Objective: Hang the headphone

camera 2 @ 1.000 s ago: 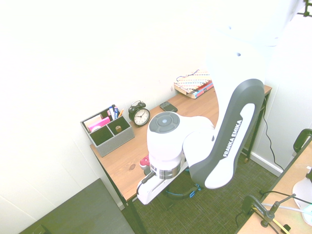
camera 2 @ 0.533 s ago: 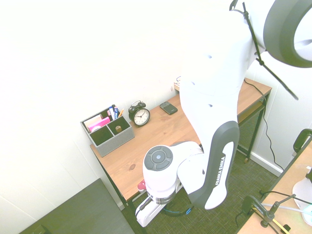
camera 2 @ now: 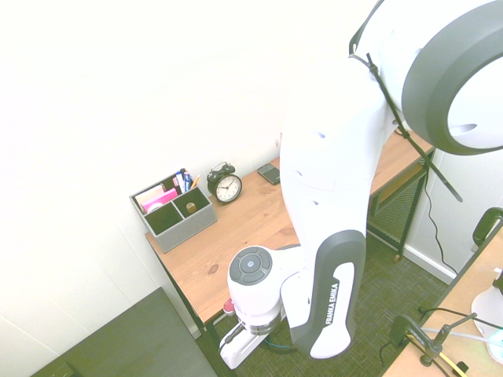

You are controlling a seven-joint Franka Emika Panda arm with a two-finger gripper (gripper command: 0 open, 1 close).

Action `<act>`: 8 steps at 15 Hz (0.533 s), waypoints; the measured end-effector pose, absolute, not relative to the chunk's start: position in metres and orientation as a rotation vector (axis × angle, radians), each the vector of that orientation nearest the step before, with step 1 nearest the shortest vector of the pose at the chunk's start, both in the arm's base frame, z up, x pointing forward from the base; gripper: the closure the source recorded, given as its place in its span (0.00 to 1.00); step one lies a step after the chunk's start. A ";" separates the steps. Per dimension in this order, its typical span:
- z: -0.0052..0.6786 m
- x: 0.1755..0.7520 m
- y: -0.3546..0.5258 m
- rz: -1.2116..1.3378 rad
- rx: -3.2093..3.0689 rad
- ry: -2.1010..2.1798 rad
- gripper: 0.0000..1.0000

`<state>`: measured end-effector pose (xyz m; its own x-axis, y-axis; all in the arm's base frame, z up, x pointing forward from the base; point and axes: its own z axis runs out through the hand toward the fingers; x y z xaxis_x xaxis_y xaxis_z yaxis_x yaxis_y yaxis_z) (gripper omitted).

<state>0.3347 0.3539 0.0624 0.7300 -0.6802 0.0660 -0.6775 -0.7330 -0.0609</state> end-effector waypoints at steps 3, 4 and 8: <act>0.063 0.334 0.356 -0.129 -2.896 1.124 0.00; 0.063 0.334 0.356 -0.130 -2.897 1.122 0.00; 0.067 0.337 0.355 -0.139 -2.888 1.130 0.00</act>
<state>0.3368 0.3554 0.0669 0.7310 -0.6787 0.0698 -0.6755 -0.7344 -0.0668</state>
